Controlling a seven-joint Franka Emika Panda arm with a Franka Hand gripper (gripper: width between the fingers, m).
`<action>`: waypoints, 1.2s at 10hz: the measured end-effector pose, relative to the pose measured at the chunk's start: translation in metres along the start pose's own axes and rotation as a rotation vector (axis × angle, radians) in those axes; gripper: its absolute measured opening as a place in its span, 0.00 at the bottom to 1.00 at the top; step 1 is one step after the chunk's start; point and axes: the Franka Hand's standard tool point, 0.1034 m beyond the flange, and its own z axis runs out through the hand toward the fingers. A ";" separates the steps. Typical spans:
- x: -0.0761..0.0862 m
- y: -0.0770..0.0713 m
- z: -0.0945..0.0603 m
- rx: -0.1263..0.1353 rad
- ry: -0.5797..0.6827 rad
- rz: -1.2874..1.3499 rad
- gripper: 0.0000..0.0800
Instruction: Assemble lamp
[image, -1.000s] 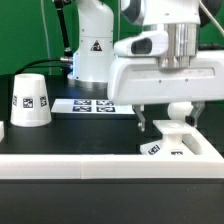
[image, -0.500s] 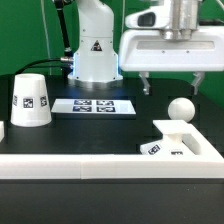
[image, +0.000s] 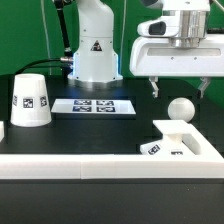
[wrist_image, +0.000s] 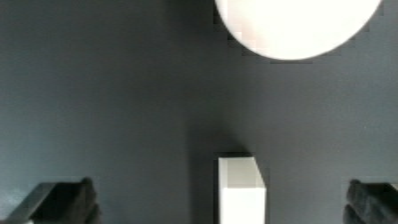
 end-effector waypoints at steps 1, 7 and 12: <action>-0.001 -0.001 -0.001 0.000 0.000 0.028 0.87; -0.038 0.007 0.005 0.050 -0.014 0.298 0.87; -0.040 0.005 0.002 0.040 -0.230 0.240 0.87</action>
Offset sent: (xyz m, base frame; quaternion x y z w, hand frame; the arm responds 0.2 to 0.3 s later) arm -0.0280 -0.0027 -0.0053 0.0345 -0.0273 0.1214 0.9916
